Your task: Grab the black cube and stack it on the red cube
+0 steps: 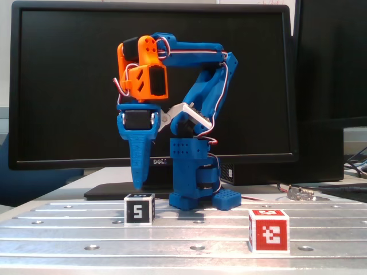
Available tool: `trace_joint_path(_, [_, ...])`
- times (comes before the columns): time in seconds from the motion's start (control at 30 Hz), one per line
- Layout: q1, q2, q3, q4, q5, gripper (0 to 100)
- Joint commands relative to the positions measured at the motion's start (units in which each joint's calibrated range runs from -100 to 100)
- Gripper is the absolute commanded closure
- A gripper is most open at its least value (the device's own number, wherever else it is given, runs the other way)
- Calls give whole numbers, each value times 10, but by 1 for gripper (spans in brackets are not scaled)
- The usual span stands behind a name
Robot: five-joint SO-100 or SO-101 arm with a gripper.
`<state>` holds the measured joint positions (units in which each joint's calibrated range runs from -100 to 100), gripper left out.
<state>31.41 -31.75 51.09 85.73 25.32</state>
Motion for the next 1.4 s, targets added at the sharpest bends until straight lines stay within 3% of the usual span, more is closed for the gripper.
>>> trace_joint_path(0.0, [-1, 0, -2, -12, 3, 75])
trace_joint_path(1.37, [-1, 1, 143, -166, 25, 75])
